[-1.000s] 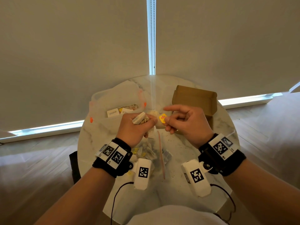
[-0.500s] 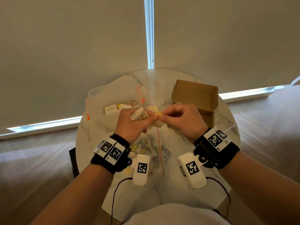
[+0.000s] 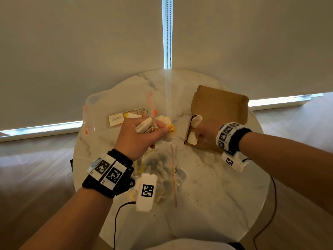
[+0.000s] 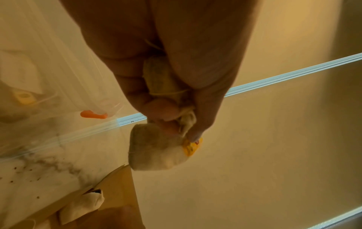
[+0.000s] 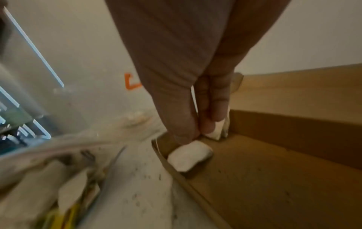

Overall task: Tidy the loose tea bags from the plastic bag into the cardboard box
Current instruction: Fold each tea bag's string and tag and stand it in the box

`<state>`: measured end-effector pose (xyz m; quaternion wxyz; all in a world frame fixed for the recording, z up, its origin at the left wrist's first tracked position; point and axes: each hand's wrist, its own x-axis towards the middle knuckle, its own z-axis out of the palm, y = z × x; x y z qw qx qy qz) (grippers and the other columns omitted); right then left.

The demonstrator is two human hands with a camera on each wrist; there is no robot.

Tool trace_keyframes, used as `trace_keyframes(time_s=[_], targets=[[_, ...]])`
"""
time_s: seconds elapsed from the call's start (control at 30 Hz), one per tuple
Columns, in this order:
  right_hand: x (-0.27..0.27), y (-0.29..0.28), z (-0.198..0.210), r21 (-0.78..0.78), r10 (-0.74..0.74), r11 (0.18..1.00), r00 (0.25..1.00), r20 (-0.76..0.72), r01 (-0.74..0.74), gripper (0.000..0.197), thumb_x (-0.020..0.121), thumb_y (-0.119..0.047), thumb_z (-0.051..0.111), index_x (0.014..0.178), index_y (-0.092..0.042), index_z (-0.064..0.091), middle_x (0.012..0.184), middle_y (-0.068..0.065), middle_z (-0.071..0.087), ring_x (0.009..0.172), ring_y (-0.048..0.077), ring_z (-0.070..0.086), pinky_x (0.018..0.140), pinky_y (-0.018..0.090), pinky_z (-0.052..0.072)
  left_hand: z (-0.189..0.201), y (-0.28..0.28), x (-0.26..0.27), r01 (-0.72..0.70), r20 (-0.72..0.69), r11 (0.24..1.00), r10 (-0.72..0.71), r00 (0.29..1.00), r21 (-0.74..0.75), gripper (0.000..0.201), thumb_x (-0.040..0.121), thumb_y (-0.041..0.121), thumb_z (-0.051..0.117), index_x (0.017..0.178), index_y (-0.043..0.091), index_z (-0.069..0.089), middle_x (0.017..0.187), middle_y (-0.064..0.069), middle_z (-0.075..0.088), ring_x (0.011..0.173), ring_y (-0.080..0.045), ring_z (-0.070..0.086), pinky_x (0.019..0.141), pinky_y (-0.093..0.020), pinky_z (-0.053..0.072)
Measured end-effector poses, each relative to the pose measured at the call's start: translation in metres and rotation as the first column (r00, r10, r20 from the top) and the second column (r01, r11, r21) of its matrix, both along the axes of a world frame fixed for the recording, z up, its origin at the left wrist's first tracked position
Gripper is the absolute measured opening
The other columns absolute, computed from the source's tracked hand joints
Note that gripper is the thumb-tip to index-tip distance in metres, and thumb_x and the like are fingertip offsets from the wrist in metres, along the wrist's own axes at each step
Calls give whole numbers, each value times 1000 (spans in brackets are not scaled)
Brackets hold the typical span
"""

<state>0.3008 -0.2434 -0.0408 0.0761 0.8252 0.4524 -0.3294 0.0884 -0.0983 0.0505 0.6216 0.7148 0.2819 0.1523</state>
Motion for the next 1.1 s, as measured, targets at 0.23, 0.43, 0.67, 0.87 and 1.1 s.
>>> trace_keyframes(time_s=[0.23,0.43,0.67,0.87,1.1], targets=[[8,14,-38,-150,381,914,925,-1,-377,34,91,-9,59,125,-10,56,120,8,57,107,28,58,81,33,48,-5,7,1,5,-33,1000,-5,999,-4,12,78,8,80,77,-1,73,67,-24,66,48,-17,54,42,-24,47],[13,23,-48,-171,467,872,884,6,-459,31,88,-18,64,119,-12,62,115,6,58,107,27,59,90,41,52,-11,15,-1,-24,-54,1000,24,998,-4,9,79,8,80,74,3,73,64,-20,65,50,-24,55,43,-26,46],[14,28,-53,-163,421,893,907,-26,-419,27,96,-22,51,117,-12,64,114,6,62,105,27,61,92,39,52,-12,19,-3,-27,-38,1000,27,999,9,9,79,6,79,71,6,73,70,-26,65,51,-27,56,42,-25,47],[19,17,-53,-49,343,938,939,-8,-343,24,99,-19,45,105,-10,66,100,6,63,88,23,59,75,32,46,-12,19,-3,-16,-21,1000,17,1000,24,8,79,3,78,73,4,73,67,-25,65,49,-27,56,42,-26,47],[17,16,-54,-33,421,905,905,-63,-424,44,90,-14,62,133,-18,57,127,6,53,113,27,55,92,34,49,-16,18,-3,-5,-14,1000,5,1000,20,10,78,4,79,70,6,74,65,-24,65,48,-26,55,42,-27,47]])
